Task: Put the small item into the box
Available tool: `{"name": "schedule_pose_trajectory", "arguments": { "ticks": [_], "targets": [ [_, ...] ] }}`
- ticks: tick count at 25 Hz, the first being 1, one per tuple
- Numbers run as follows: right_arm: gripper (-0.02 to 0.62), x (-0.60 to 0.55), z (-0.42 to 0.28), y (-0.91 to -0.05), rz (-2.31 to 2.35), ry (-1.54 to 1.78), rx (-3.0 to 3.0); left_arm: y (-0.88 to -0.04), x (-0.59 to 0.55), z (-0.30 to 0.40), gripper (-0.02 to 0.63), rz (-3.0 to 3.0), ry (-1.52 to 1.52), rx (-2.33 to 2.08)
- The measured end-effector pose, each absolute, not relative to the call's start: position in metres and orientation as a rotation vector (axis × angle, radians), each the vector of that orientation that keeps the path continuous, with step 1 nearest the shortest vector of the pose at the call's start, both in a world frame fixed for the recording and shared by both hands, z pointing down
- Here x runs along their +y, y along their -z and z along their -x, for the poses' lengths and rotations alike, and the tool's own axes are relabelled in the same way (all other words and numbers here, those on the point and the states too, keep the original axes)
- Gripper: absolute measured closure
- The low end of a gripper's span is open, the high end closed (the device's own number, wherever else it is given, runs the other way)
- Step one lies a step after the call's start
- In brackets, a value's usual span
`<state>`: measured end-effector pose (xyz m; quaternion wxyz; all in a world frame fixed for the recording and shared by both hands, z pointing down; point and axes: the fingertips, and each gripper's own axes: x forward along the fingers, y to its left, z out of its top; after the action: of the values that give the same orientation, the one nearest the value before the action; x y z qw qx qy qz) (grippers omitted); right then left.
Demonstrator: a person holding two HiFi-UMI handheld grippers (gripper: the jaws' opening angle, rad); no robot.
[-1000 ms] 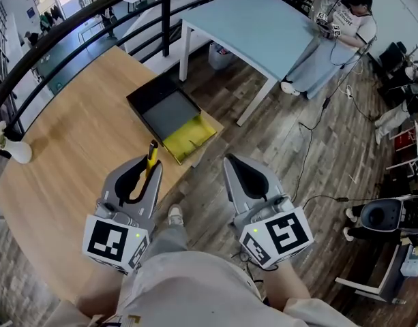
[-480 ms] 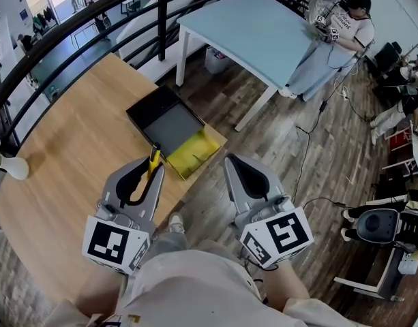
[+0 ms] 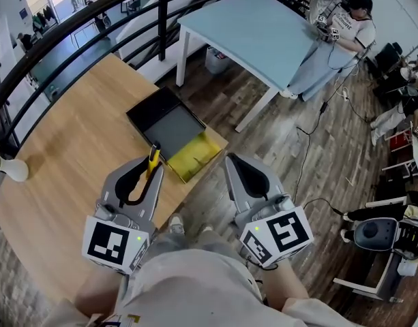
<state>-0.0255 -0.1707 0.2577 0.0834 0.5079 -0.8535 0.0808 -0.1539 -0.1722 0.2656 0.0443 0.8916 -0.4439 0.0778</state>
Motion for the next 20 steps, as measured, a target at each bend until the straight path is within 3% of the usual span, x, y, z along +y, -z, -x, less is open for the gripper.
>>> {"name": "schedule_pose_trajectory", "arguments": {
  "ticks": [20],
  "targets": [
    [0.597, -0.184, -0.012, -0.262, -1.444, -0.254, -2.58, -0.27, -0.174, 0.127, 0.541, -2.642, -0.347, -1.469]
  ]
}}
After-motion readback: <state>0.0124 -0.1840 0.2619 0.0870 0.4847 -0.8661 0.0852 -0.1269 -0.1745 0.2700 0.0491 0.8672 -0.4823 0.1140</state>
